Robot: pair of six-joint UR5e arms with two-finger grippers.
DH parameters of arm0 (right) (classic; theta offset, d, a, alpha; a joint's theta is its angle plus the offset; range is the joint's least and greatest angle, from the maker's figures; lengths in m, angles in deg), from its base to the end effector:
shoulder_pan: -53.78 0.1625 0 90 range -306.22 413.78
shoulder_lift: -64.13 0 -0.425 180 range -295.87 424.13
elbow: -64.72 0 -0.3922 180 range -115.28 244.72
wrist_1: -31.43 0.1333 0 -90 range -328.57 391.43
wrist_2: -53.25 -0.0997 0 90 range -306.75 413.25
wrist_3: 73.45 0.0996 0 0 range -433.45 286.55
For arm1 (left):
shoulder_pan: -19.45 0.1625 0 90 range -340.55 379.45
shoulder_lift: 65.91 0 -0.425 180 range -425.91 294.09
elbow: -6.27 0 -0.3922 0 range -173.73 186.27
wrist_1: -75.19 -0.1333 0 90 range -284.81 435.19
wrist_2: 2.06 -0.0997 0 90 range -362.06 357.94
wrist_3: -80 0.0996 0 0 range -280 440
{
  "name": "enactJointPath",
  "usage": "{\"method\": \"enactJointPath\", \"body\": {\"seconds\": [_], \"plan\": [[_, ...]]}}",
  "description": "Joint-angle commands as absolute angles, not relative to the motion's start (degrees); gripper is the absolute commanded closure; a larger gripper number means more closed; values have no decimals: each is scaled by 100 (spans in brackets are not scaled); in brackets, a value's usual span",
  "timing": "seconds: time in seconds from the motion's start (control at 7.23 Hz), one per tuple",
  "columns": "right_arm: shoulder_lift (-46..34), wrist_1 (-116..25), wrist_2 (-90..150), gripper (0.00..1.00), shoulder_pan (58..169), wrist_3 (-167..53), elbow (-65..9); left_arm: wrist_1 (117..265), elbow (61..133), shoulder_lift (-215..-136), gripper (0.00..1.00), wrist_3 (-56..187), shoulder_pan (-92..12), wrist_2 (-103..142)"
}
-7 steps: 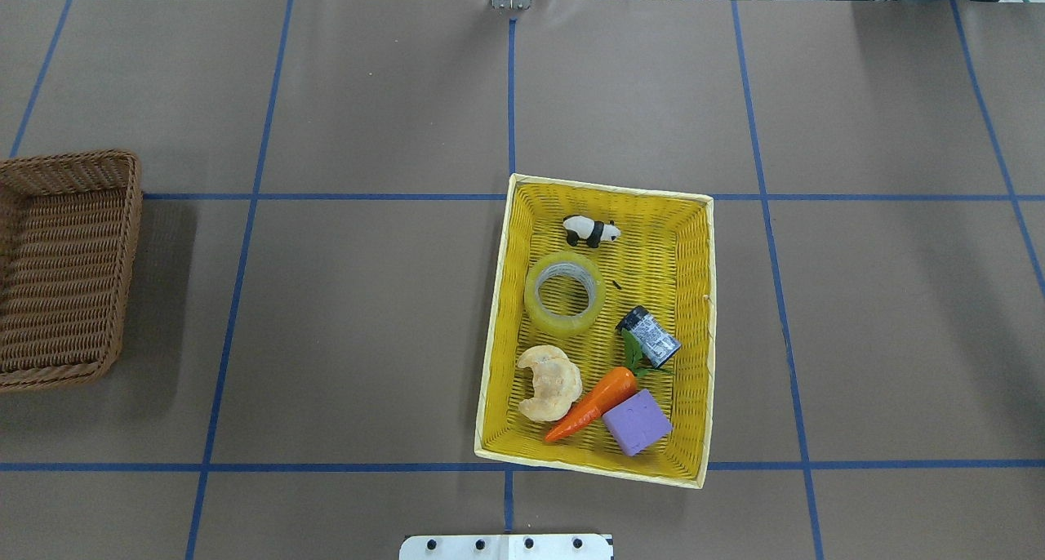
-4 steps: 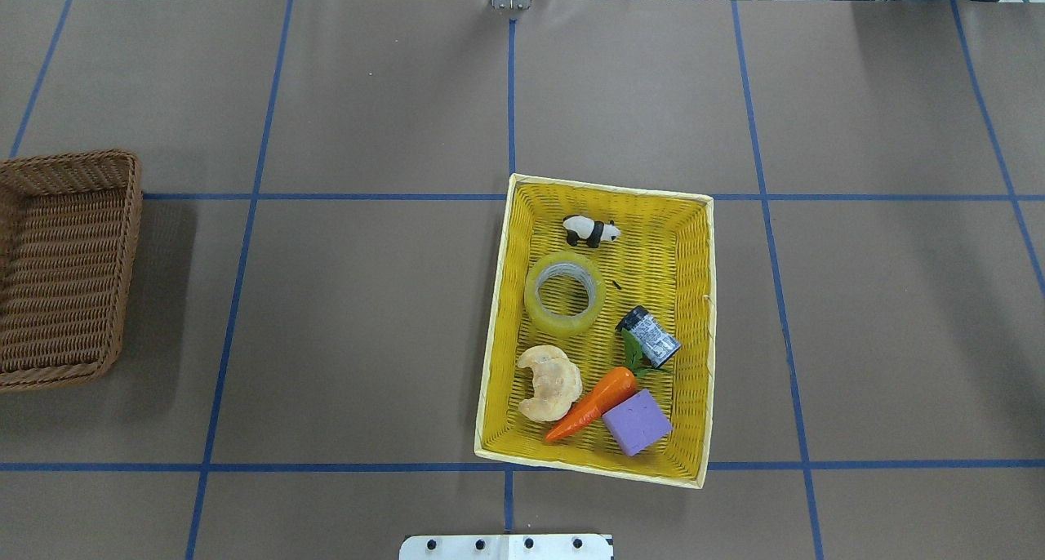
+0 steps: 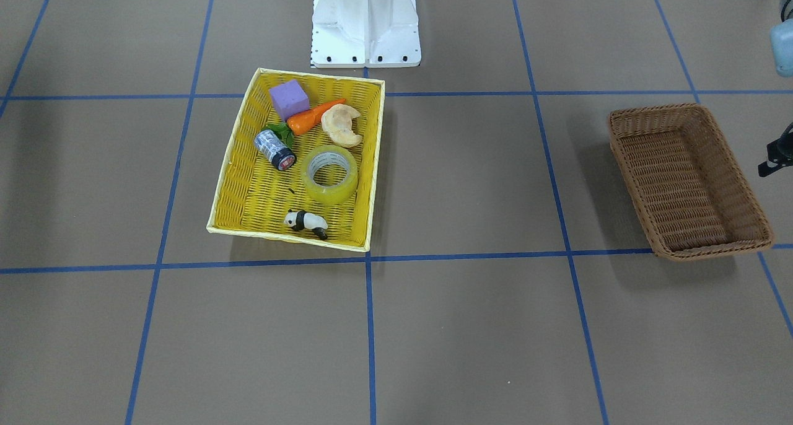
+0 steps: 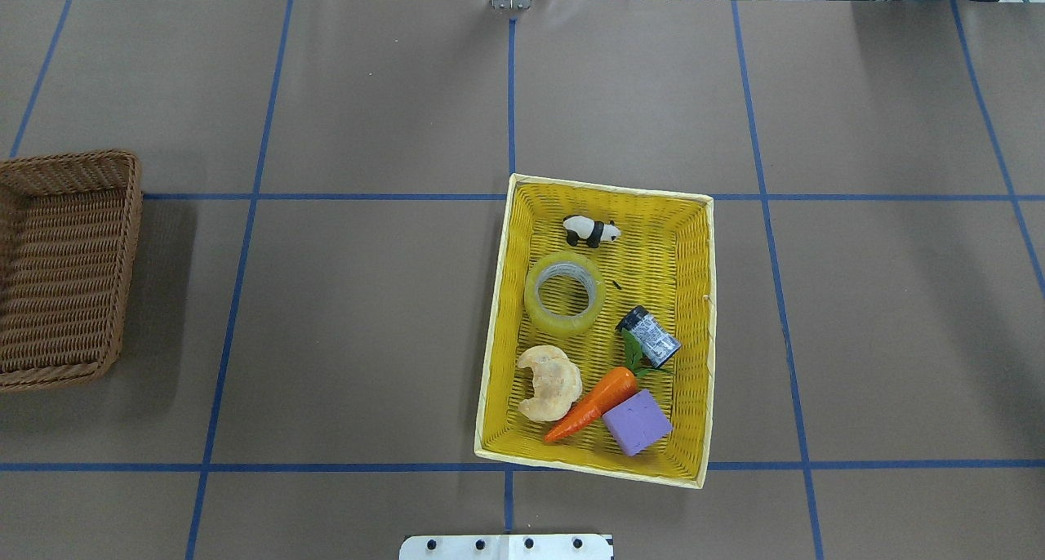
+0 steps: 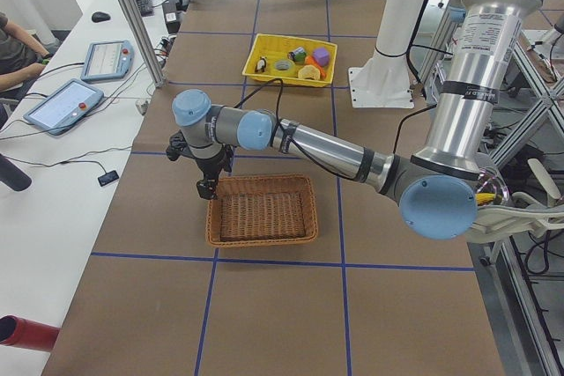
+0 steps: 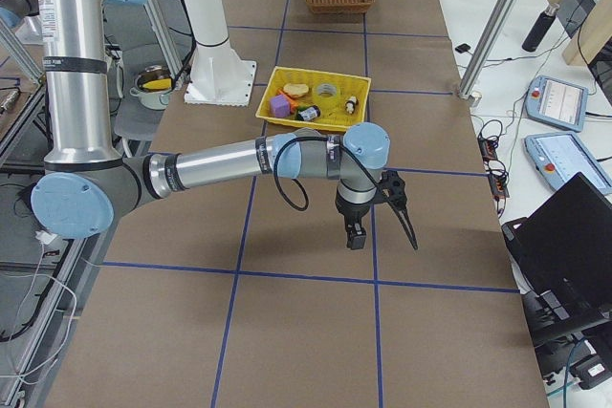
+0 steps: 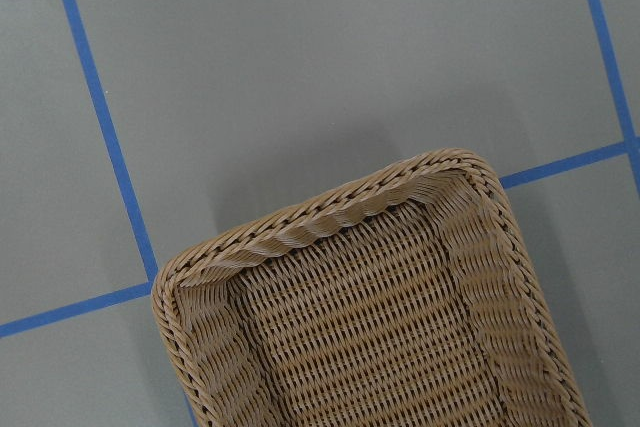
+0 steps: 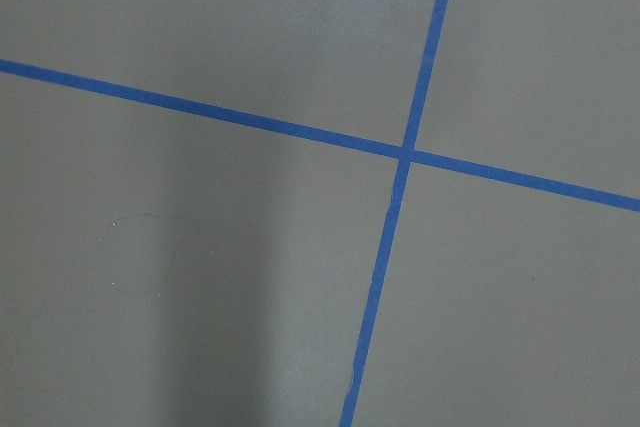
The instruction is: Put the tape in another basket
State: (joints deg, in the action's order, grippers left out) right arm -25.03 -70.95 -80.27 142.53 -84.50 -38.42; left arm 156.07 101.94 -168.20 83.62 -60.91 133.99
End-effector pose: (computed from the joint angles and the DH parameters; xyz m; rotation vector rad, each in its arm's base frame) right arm 0.0540 -0.4898 0.5621 0.0915 -0.7560 -0.2148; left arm 0.0352 -0.5749 0.5098 0.1039 0.8114 0.2804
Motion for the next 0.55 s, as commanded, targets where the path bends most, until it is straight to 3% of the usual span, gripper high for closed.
{"method": "enactJointPath", "body": {"seconds": [0.0,0.42], "plan": [[-2595,-6747,-8191,0,14246,-8461,-3820,15614,10207,-16760,1,8378,-6088,13400],[-2762,-6639,-8865,0,14246,-8488,-3838,15623,10287,-16602,2,8387,-6088,13408]]}}
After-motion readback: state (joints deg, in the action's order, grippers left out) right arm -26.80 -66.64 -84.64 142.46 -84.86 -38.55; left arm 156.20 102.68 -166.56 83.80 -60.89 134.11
